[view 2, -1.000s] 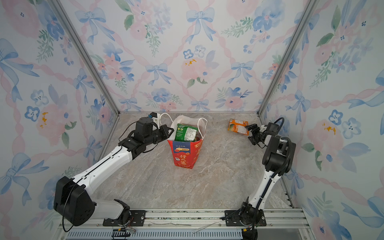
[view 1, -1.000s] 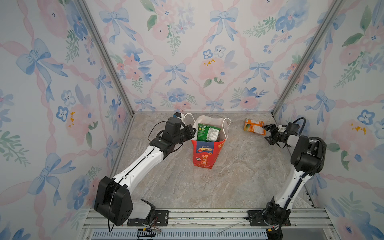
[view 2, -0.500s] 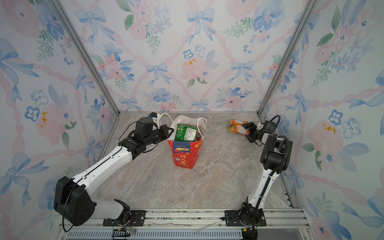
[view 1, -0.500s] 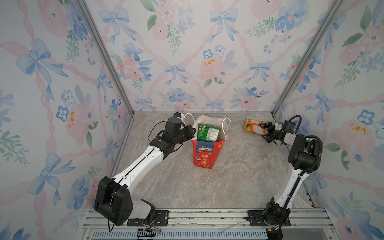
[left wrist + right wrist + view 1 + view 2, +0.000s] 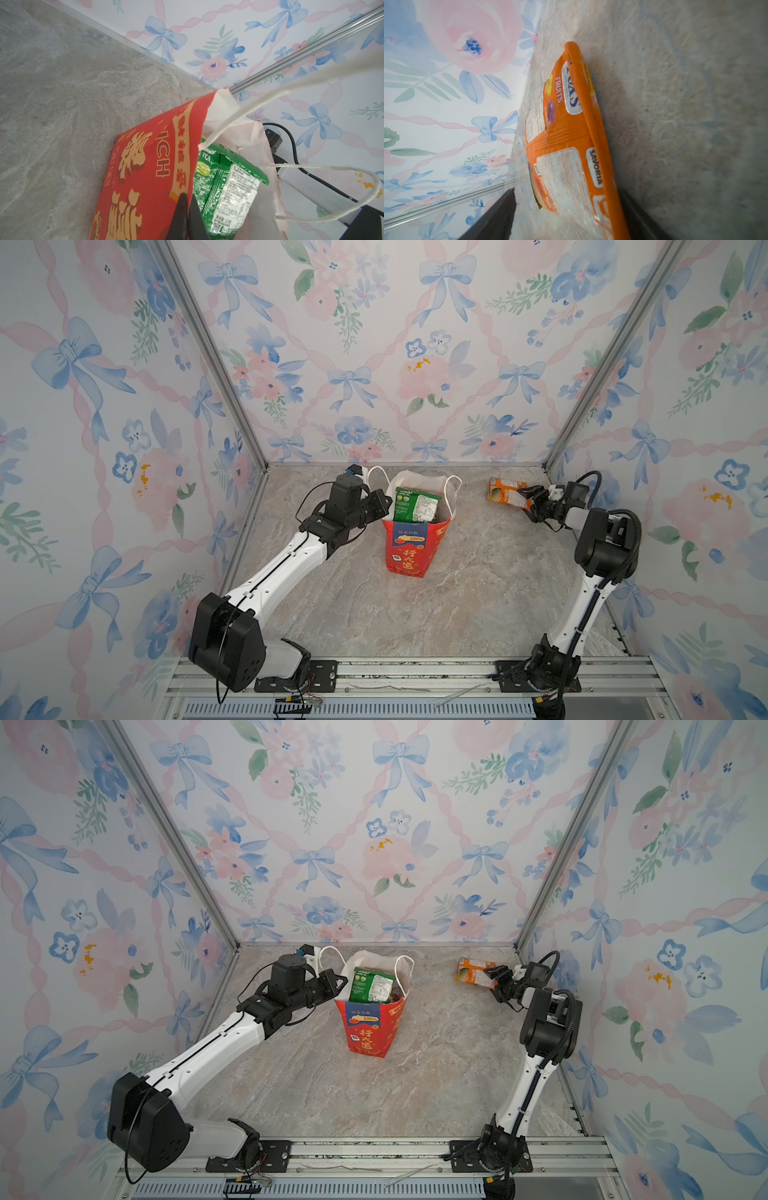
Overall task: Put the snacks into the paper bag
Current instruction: 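Lower the right gripper onto the orange Fox's packet and close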
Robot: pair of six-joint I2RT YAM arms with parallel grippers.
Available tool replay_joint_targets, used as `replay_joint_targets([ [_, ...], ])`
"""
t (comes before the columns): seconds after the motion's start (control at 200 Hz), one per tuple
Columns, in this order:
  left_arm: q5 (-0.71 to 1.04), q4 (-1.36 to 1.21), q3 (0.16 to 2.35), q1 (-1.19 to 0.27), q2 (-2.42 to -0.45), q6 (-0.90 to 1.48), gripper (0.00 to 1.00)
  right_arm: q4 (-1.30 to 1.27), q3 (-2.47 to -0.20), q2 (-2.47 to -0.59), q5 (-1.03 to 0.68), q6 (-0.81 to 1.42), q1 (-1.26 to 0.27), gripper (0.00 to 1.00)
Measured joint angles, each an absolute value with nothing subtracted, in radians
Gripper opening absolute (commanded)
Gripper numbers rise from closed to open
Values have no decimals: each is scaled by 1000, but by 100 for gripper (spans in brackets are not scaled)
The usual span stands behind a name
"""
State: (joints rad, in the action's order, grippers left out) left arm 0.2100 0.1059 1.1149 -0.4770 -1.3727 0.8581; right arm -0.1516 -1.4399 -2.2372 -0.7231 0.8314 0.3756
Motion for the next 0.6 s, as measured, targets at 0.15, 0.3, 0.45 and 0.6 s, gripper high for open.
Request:
replay_joint_targets([
  [0.15,210,106,1114,-477,-1372,858,0,-167,-1438,-2247,-722,850,376,60],
  [0.3,210,105,1113,-477,-1371,858,0,-184,-1428,-2250,-722,873,376,54],
  [0.45,210,105,1110,-477,-1368,858,0,-200,-1421,-2255,-722,888,376,44],
  [0.6,210,105,1104,-472,-1362,858,0,-208,-1415,-2265,-723,905,376,27],
])
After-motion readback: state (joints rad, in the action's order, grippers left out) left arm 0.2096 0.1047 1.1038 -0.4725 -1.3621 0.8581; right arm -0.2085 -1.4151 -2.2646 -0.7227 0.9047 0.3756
